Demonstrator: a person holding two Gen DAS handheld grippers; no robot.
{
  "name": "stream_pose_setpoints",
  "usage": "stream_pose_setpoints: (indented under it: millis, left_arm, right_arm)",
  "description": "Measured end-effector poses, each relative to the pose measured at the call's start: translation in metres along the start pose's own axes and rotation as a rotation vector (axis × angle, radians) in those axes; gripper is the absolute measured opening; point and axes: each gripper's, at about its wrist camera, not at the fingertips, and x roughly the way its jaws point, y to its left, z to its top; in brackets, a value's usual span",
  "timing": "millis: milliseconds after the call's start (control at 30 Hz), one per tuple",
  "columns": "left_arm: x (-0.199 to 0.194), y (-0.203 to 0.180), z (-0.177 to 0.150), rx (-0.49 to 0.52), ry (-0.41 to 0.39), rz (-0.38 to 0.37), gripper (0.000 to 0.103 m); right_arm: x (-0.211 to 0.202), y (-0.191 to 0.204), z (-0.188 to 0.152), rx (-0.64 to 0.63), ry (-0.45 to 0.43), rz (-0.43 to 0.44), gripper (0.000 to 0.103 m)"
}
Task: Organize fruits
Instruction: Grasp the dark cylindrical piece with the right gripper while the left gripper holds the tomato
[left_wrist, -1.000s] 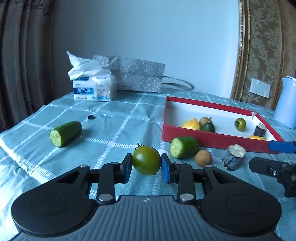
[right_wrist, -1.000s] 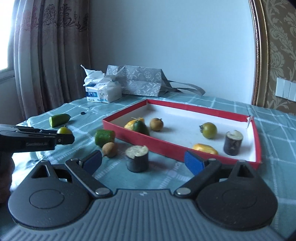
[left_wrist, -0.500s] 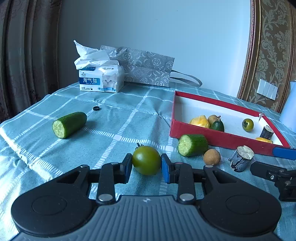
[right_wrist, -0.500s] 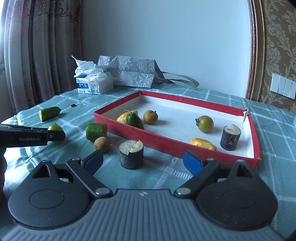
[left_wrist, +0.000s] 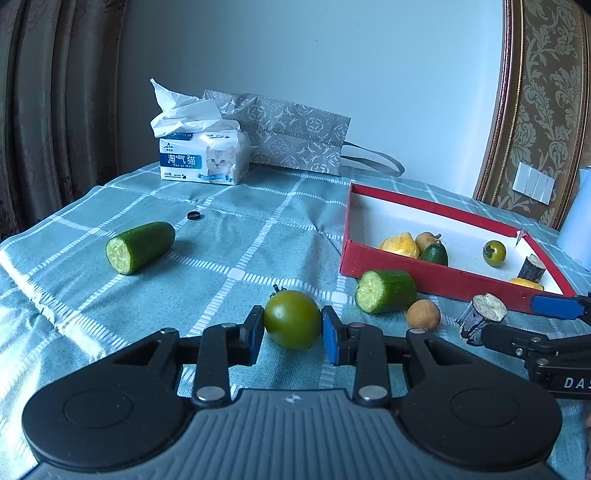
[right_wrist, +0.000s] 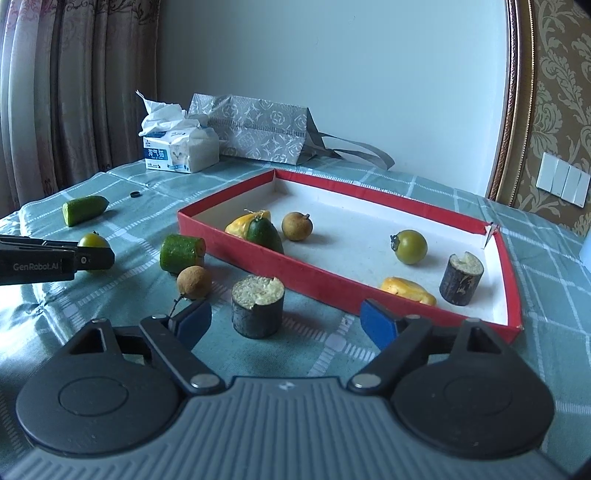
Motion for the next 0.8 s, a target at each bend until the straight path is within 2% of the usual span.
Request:
stream_pose_setpoints:
  millis: [100,167,267,400,567,800]
  left_arm:
    - [0.001,-0.001,0.0,0.0,0.001,-0.001,0.032]
    - [0.0,0.0,0.0,0.0,0.0,-0.001,0.032]
    - [0.001,0.0,0.0,-0.001,0.002,-0.003,0.032]
    - [0.001,0.0,0.0,-0.002,0.004,-0.005,0.032]
    - [0.001,0.001,0.0,-0.002,0.004,-0.005,0.032]
    - [0.002,0.0,0.0,-0.002,0.006,-0.007,0.032]
  right_arm:
    - [0.004,0.0,0.001,0.004,0.016,-0.005,0.087]
    - [0.007,-0.002,0.002,0.013,0.027,-0.004,0.081]
    - [0.012,-0.002,0.004,0.015,0.039,0.001,0.078]
    - [0.018,0.002,0.007,-0.001,0.047,0.007,0.078]
    - [0.028,0.007,0.01,-0.023,0.081,0.025,0.058]
    - [0.035,0.006,0.013,-0.018,0.098,0.032,0.057]
